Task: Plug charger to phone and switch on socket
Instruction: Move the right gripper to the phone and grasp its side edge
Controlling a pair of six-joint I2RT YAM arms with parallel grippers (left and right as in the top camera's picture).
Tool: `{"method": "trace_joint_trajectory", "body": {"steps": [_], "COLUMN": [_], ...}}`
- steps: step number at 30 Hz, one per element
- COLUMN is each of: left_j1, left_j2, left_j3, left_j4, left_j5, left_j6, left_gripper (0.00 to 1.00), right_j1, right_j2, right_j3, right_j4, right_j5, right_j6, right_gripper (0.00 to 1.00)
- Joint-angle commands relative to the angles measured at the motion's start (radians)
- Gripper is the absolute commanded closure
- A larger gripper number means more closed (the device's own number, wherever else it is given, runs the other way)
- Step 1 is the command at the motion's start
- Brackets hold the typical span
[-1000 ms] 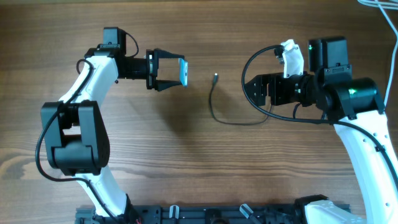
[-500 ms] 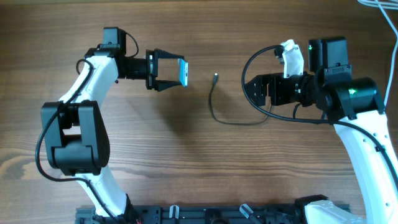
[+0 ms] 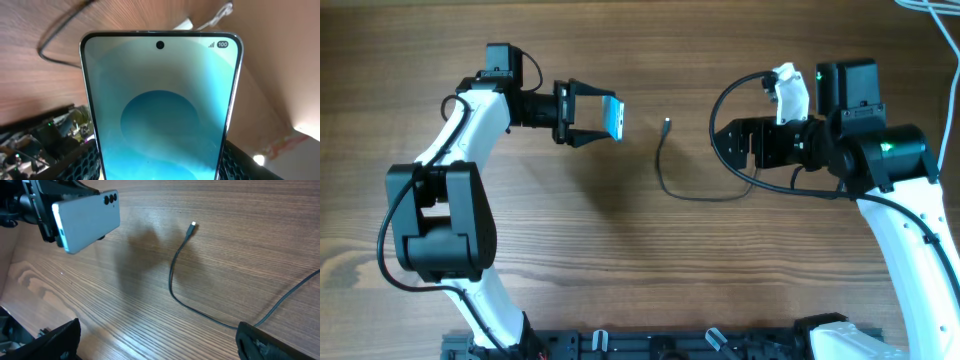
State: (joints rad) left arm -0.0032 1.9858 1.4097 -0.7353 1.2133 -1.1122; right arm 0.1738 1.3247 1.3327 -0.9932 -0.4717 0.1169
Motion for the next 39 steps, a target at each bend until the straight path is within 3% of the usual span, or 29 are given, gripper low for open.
{"method": "trace_joint_trajectory", "body": {"steps": [1,6,11,19,26,33,39], "left_j1": [0.005,-0.016,-0.07,-0.101,-0.101,-0.102,-0.102], "left_j2": [-0.03,-0.03,-0.03,-0.03,-0.03,-0.03,-0.03], "left_j3": [0.025,0.025,0.025,0.025,0.025,0.025,0.025], "left_j4": [0.003,0.003,0.008,0.015,0.014,0.014,0.014], "left_j5": [-0.11,-0.299,-0.367,-0.378,-0.377,-0.365,-0.365], "left_j6": [0.008,0.008,0.004,-0.004,-0.004,-0.004,-0.003], "left_gripper": [0.46,0.45,0.45,0.45,0.45,0.45,0.45], "right_j1": [0.003,0.004,0.042,0.184,0.328,0.389,0.398], "right_j2": [0.022,0.072,0.147,0.308,0.387,0.456,0.518], "right_j3": [0.015,0.015,0.015,0.015,0.015,0.015,0.015], "right_j4": [0.015,0.066,0.164,0.339,0.426,0.553,0.589], "right_j5": [-0.017,-0.096,-0.129,-0.09,0.149,0.183,0.183], "right_j6": [0.045,0.048,0.071,0.239,0.462,0.525,0.559], "right_gripper": [0.0,0.0,0.0,0.09,0.14,0.34,0.38]}}
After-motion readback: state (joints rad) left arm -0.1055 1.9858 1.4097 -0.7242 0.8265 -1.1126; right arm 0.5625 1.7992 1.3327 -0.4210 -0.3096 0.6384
